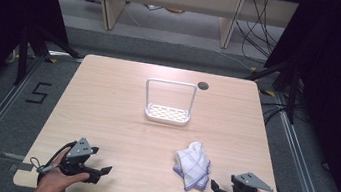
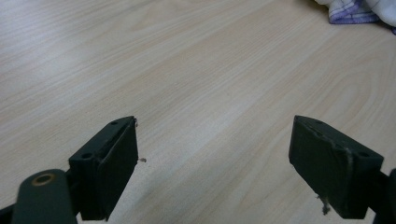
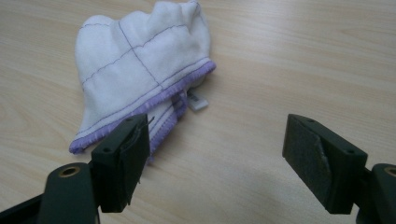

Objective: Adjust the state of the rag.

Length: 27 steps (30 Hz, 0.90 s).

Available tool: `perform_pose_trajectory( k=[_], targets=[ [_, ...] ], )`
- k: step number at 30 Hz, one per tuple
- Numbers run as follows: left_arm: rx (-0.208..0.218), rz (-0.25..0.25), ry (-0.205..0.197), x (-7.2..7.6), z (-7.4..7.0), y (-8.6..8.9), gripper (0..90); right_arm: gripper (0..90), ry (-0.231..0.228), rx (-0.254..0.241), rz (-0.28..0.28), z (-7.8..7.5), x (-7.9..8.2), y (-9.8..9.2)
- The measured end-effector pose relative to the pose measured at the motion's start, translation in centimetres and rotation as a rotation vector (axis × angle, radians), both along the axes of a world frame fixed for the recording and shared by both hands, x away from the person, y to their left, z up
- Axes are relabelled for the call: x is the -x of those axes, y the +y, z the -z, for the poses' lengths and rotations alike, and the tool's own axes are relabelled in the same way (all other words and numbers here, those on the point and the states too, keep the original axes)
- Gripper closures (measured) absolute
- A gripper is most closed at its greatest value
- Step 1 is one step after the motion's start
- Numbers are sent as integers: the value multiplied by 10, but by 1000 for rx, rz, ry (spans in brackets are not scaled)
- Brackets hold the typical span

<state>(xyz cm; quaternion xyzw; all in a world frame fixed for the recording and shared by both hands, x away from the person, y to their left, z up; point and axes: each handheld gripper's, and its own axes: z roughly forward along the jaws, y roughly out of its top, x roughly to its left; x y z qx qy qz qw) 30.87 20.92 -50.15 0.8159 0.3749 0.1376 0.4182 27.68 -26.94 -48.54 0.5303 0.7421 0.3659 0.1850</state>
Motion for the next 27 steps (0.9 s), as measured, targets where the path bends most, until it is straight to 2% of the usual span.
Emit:
perform_pose_trajectory(
  k=[1, 2, 4, 5, 8, 9, 11, 13, 14, 16, 17, 18, 19, 21, 23, 24, 27],
  targets=[
    [-22, 11, 2, 0, -1, 1, 153, 247, 1, -3, -5, 0, 0, 0],
    [7, 0, -5, 0, 1, 0, 153, 250, 1, 0, -4, 0, 0, 1],
    [9, -1, -8, 0, 1, -1, 153, 254, -5, -3, -2, 0, 0, 3],
    [2, 6, 3, 0, 0, -1, 153, 260, -20, -3, -17, -1, 0, 2],
    [-1, -5, -5, 1, 0, -1, 153, 281, -20, -11, -35, -3, 1, 5],
    [4, -2, -7, 0, 0, -1, 154, 291, 5, -30, -7, -5, 4, 8],
    [-3, 10, -3, 0, -1, 0, 153, 298, -24, 0, -51, -6, 2, 6],
    [-2, 4, -5, 0, -1, -1, 154, 322, -11, -20, -47, -9, 4, 12],
    [-6, 9, -5, 0, -1, 0, 154, 336, -40, -12, -77, -9, 2, 12],
    [0, 2, -5, 0, -1, -1, 155, 347, -36, -13, -97, -11, 3, 16],
    [-14, 10, -4, 0, -1, 0, 155, 354, -50, -5, -106, -13, 4, 20],
    [-9, 8, -13, 0, -1, -1, 156, 374, -41, 1, -115, -14, 4, 22],
    [-23, 17, -8, 0, -1, 0, 157, 386, -47, -3, -136, -14, 4, 26],
    [-22, 15, -8, 0, -1, 0, 158, 397, -54, -1, -174, -14, 3, 33],
    [-21, 14, -8, 0, -1, 0, 159, 408, -44, 11, -185, -15, 3, 37],
    [-26, 13, -10, 0, -1, -1, 160, 429, -37, 10, -209, -15, 4, 45],
    [-26, 14, -9, 0, -1, -1, 161, 443, -38, 22, -257, -14, 2, 54]
  ],
)
